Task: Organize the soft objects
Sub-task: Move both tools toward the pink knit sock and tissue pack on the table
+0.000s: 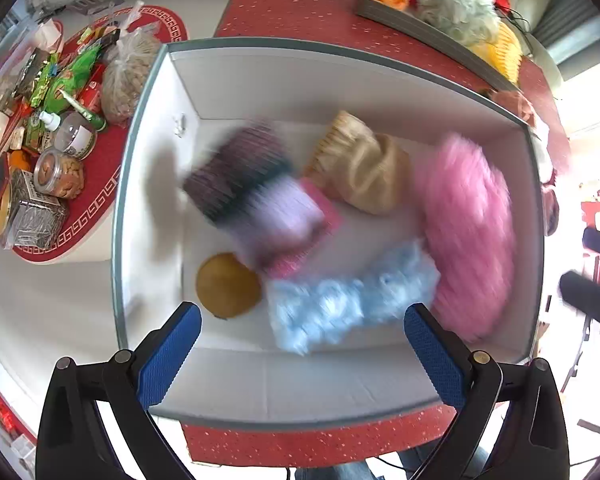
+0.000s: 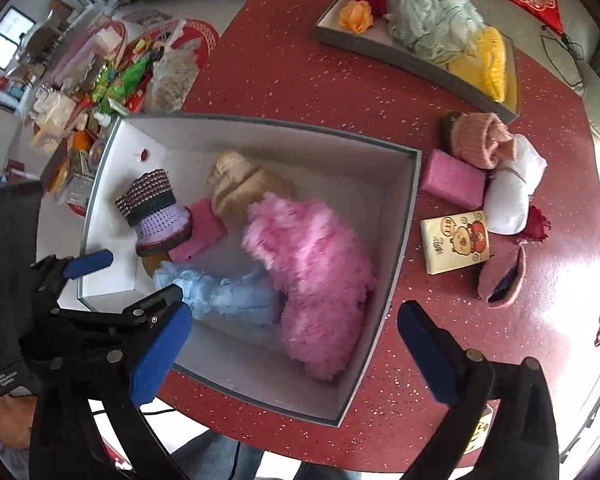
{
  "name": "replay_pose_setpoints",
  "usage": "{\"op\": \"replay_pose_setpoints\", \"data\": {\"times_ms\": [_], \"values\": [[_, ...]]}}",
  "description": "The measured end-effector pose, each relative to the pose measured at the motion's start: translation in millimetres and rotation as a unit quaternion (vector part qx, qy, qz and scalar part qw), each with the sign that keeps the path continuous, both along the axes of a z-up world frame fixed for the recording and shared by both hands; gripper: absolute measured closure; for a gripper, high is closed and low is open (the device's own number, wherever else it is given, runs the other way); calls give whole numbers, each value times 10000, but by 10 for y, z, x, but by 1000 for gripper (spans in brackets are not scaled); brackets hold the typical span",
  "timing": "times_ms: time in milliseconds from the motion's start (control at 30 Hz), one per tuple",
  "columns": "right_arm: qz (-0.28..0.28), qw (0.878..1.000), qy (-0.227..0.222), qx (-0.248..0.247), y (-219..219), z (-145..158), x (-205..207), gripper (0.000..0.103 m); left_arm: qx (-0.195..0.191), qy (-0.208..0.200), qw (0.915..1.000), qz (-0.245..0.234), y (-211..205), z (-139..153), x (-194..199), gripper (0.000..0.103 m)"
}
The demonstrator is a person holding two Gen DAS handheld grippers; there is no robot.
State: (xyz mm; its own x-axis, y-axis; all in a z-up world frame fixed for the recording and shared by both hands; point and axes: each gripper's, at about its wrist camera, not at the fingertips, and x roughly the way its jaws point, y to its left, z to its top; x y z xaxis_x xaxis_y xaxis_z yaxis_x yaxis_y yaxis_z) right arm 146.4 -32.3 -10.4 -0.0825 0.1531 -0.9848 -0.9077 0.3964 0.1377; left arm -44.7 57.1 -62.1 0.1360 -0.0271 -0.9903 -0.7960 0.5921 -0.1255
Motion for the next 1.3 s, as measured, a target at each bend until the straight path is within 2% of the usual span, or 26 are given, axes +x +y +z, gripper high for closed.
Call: {"op": "replay_pose_setpoints", "data": {"times_ms": [67,133,267,400,533,700,900,933,967,1000,1167,1300], "values": [[-305,9991,-202,197,-190,98,133,0,-139,-88,9998,-87,-126,40,51,1],[-632,9974,-301,176,-311,107,271,0,-219,-94,9993,-278,-244,69,131,1],[-1486,9882,-298,-231,-632,-80,735,0,-218,-95,9965,-802,-495,119,341,1],[-2055,9769,-253,-523,-760,-305,1132,0,-311,-116,9939,-1052,-677,173,538,1],[-2255,9716,-359,-622,-681,-478,1533,0,-371,-13,9933,-1093,-767,166,625,1],[-2561,9649,-233,-530,-496,-687,1968,0,-435,110,9942,-979,-853,157,694,1],[-2096,9753,-573,-398,-46,-894,2223,2,-470,163,9956,-794,-893,212,756,1],[-2008,9772,-565,-387,14,-943,2243,4,-475,142,9956,-793,-912,233,782,1],[-1893,9797,-524,-395,71,-1008,2258,19,-474,129,9953,-829,-932,255,806,1],[-1812,9814,-465,-437,96,-1064,2263,48,-461,123,9948,-895,-958,273,853,1],[-2016,9785,89,-418,-232,-1137,2252,48,-477,-24,9899,-1335,-1119,340,1202,1],[-2191,9720,656,-530,-905,-1162,2147,48,-595,-125,9825,-1761,-1333,317,1571,1]]}}
